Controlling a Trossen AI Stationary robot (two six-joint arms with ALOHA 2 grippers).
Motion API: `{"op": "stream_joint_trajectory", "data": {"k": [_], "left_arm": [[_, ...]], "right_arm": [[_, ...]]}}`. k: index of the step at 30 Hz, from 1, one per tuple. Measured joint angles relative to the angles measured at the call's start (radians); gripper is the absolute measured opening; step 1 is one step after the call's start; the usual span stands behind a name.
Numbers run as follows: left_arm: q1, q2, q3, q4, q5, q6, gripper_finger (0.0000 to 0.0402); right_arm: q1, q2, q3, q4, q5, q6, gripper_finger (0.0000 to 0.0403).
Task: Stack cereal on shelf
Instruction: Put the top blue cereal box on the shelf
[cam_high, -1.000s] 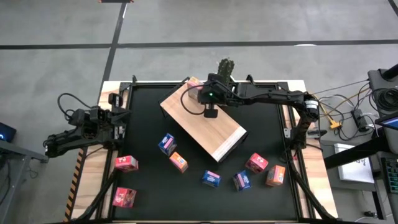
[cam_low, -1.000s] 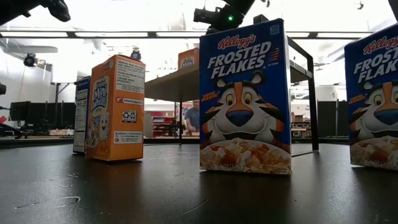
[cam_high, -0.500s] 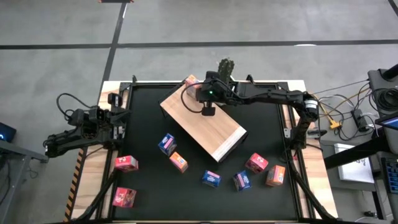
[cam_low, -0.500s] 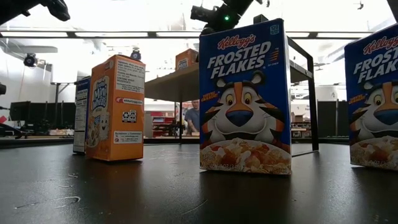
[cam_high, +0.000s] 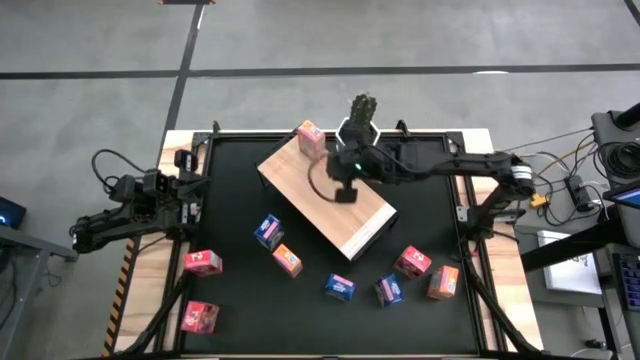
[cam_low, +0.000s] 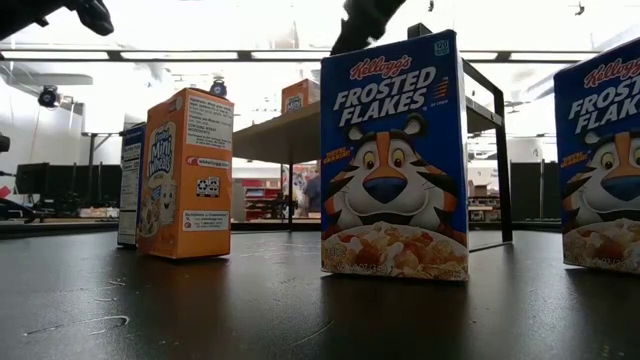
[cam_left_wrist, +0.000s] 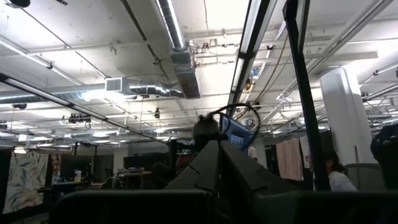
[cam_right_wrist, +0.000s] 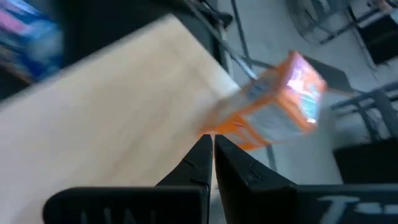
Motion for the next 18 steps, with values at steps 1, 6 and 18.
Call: {"op": "stream_joint_trajectory", "data": {"k": [1, 6, 18], "left_arm": [[0.000, 0.001, 0.000, 0.000, 0.000, -0.007, 0.0000], [0.000, 0.038, 0.000, 0.039, 0.002, -0.040, 0.0000], [0.000, 0.296, 0.014, 0.283, 0.004, -0.313, 0.0000]], "right_arm": [[0.018, -0.025, -0.037, 0.027, -0.009, 0.012, 0.0009], [0.110, -0.151, -0.260, 0.231, -0.014, 0.045, 0.0009], [0.214, -0.380, -0.687, 0.778, -0.012, -0.082, 0.0009]]}}
